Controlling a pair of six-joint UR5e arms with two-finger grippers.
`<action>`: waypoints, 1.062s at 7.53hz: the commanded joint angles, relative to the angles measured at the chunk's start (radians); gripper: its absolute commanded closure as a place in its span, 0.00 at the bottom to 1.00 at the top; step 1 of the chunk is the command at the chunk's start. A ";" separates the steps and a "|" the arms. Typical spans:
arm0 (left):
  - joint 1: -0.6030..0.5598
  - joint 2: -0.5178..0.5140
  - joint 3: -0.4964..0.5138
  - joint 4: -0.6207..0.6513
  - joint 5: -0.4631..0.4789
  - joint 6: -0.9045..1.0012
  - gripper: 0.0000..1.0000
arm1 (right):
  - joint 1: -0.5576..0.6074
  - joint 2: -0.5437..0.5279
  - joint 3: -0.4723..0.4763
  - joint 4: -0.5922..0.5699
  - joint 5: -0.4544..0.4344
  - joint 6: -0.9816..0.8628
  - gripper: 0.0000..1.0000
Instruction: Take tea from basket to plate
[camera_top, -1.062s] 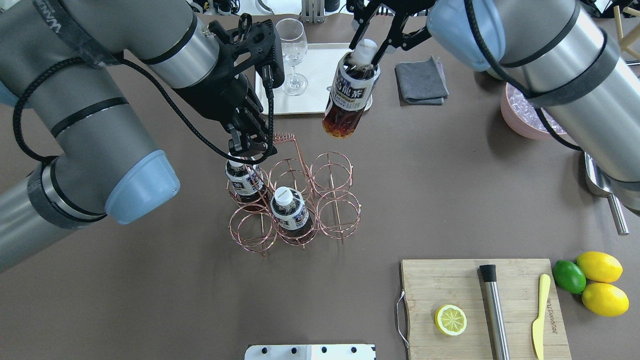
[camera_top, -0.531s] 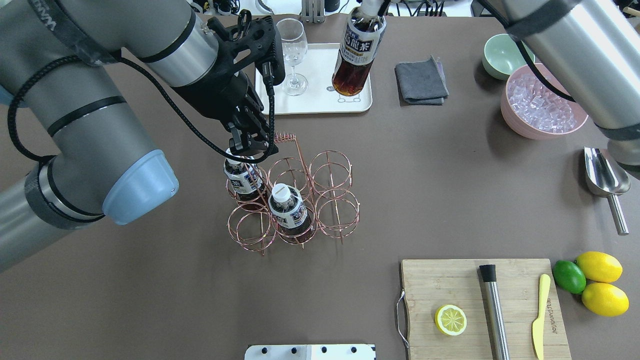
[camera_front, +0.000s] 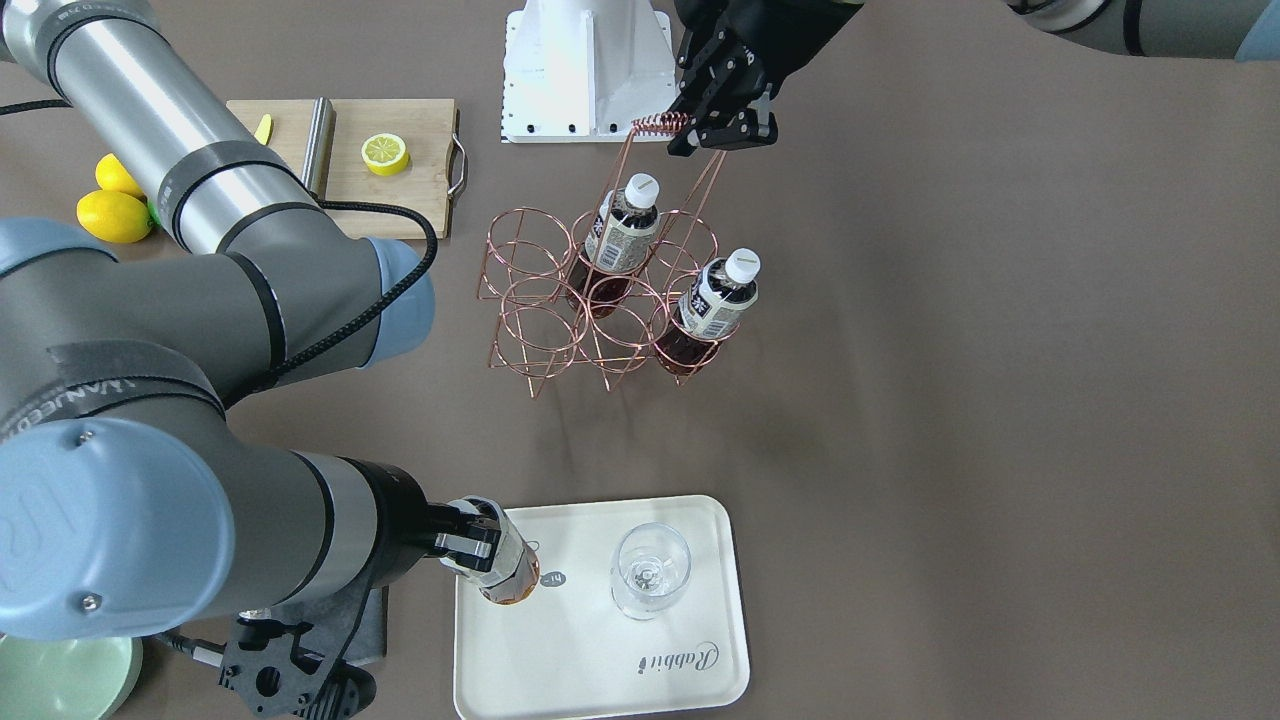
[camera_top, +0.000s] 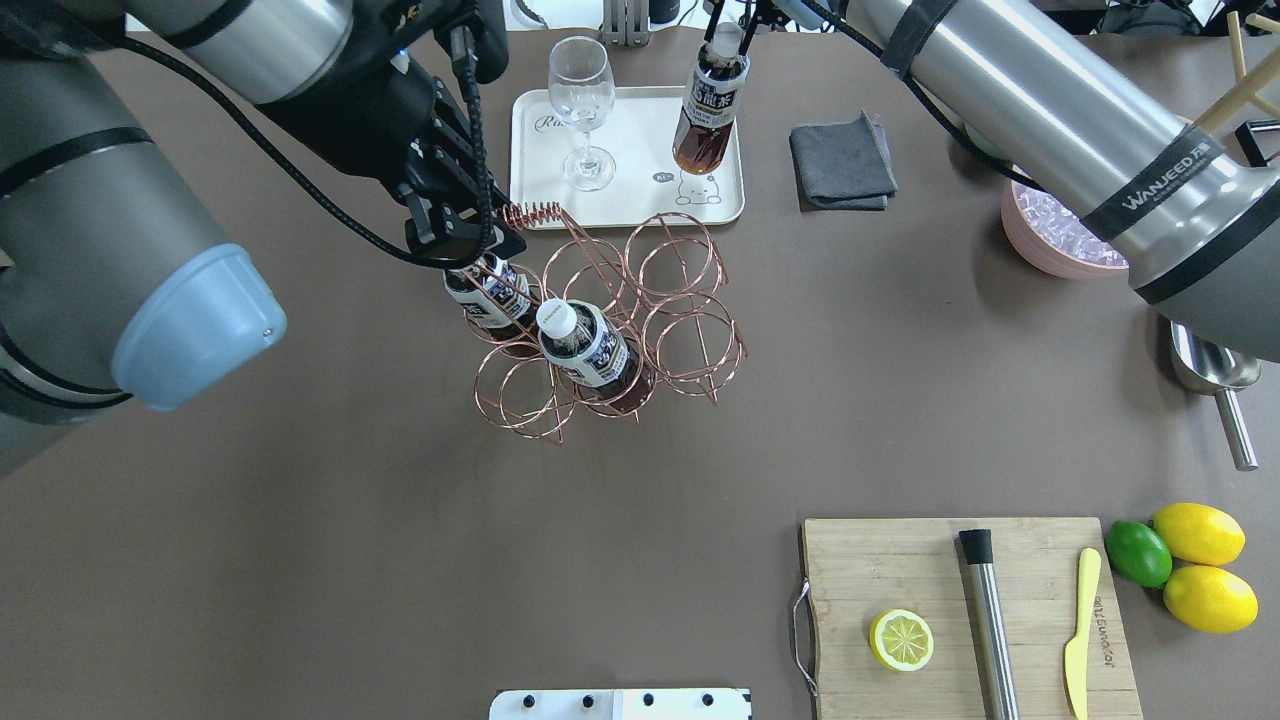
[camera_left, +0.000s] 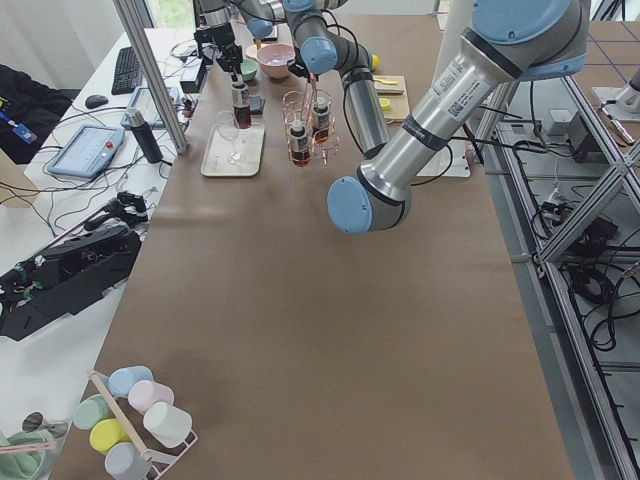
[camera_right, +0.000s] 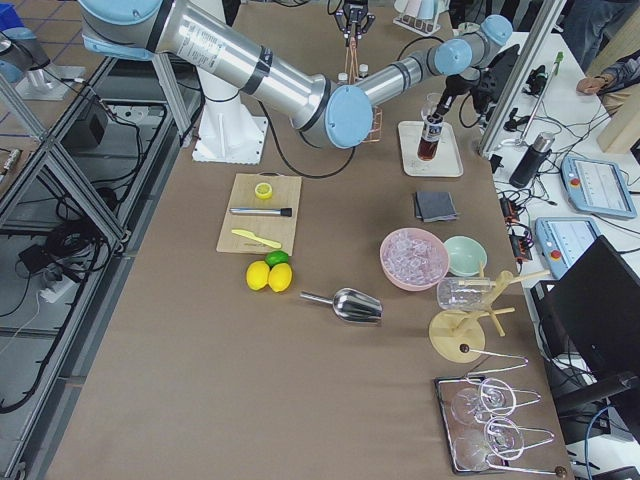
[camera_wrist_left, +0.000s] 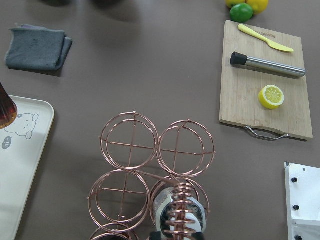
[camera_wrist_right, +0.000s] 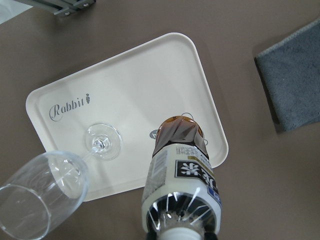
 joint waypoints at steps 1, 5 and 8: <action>-0.140 0.086 -0.058 0.001 -0.041 0.002 1.00 | -0.026 0.024 -0.058 0.027 -0.043 -0.061 1.00; -0.438 0.326 -0.079 0.028 -0.032 0.078 1.00 | -0.063 0.035 -0.058 0.028 -0.095 -0.064 1.00; -0.556 0.359 0.111 0.091 0.052 0.447 1.00 | -0.067 0.037 -0.044 0.028 -0.098 -0.067 0.19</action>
